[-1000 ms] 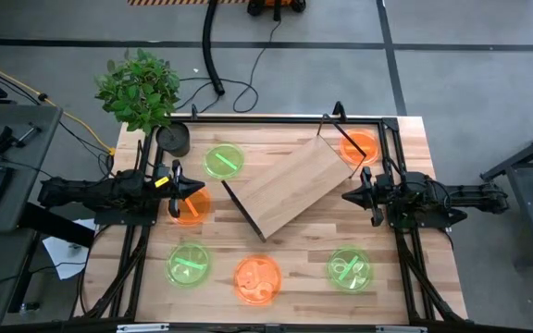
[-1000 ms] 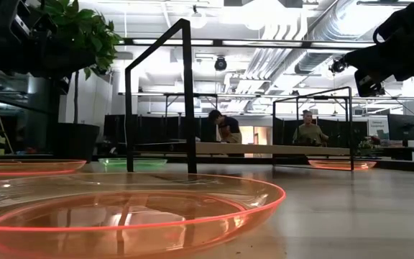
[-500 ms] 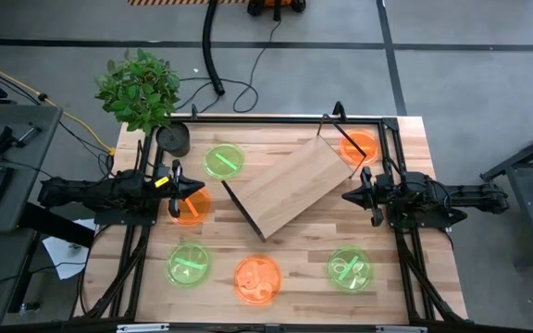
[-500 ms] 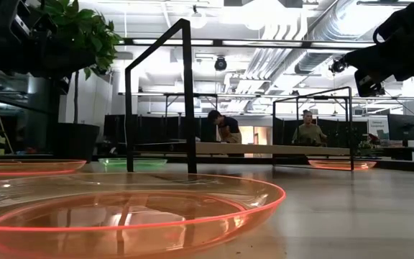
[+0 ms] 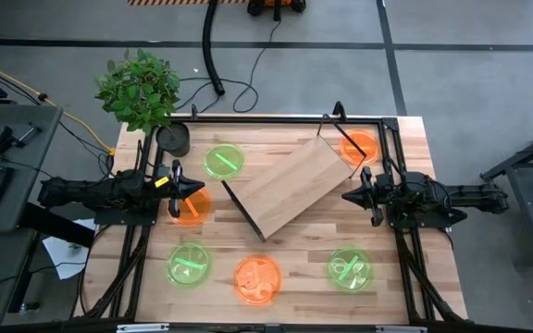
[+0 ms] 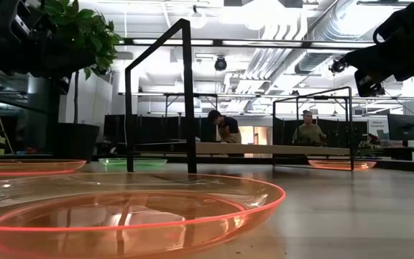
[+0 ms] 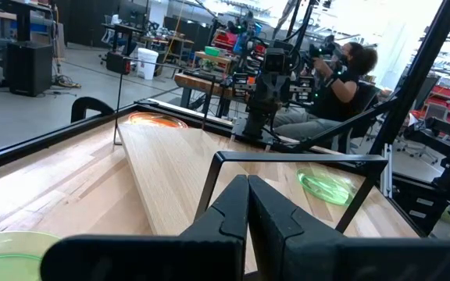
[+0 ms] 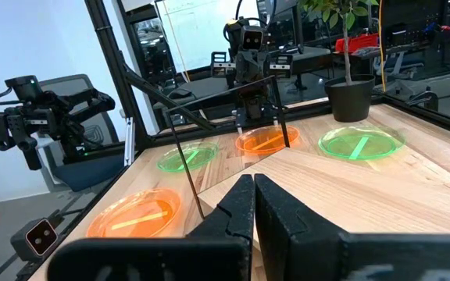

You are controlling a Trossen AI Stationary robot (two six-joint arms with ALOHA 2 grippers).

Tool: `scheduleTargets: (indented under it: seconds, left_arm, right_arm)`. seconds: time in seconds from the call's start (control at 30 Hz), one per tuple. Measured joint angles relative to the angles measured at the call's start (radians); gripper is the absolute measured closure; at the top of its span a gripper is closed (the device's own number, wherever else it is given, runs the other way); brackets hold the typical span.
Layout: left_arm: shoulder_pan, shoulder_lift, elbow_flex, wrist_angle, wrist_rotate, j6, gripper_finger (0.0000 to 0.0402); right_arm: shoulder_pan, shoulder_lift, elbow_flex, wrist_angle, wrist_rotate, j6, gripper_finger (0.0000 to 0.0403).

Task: Place and stack plates onto a shelf
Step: Put the top right orange plate on the shelf

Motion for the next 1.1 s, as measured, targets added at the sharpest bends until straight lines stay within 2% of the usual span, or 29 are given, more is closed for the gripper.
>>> scheduleTargets:
  seconds: [0.2, 0.43, 0.47, 0.53, 0.63, 0.73, 0.83, 0.93, 1.0, 1.1]
  left_arm:
    - [0.000, 0.000, 0.000, 0.000, 0.000, 0.000, 0.0401]
    - [0.000, 0.000, 0.000, 0.000, 0.000, 0.000, 0.0401]
    - [0.000, 0.000, 0.000, 0.000, 0.000, 0.000, 0.0401]
    - [0.000, 0.000, 0.000, 0.000, 0.000, 0.000, 0.0401]
    - [0.000, 0.000, 0.000, 0.000, 0.000, 0.000, 0.0401]
    - [0.000, 0.000, 0.000, 0.000, 0.000, 0.000, 0.0401]
    - [0.000, 0.000, 0.000, 0.000, 0.000, 0.000, 0.0401]
    - [0.000, 0.000, 0.000, 0.000, 0.000, 0.000, 0.0401]
    - [0.000, 0.000, 0.000, 0.000, 0.000, 0.000, 0.0401]
    - [0.000, 0.000, 0.000, 0.000, 0.000, 0.000, 0.0401]
  right_arm:
    - [-0.004, 0.000, 0.000, 0.014, 0.180, -0.081, 0.0402]
    - [-0.004, 0.001, 0.000, 0.059, 0.208, -0.101, 0.0402]
    - [-0.004, 0.000, 0.000, 0.108, 0.204, -0.043, 0.0402]
    - [-0.003, 0.000, 0.000, 0.266, 0.216, 0.173, 0.0402]
    - [-0.003, 0.000, 0.000, 0.451, 0.348, 0.506, 0.0402]
    - [-0.004, 0.002, 0.001, 0.593, 0.463, 0.590, 0.0402]
    - [-0.004, 0.041, 0.048, 0.675, 0.537, 0.572, 0.0402]
    - [-0.004, 0.119, 0.162, 0.667, 0.625, 0.441, 0.0402]
    - [-0.008, 0.191, 0.258, 0.601, 0.706, 0.356, 0.0402]
    - [-0.040, 0.303, 0.436, 0.392, 0.897, 0.312, 0.0402]
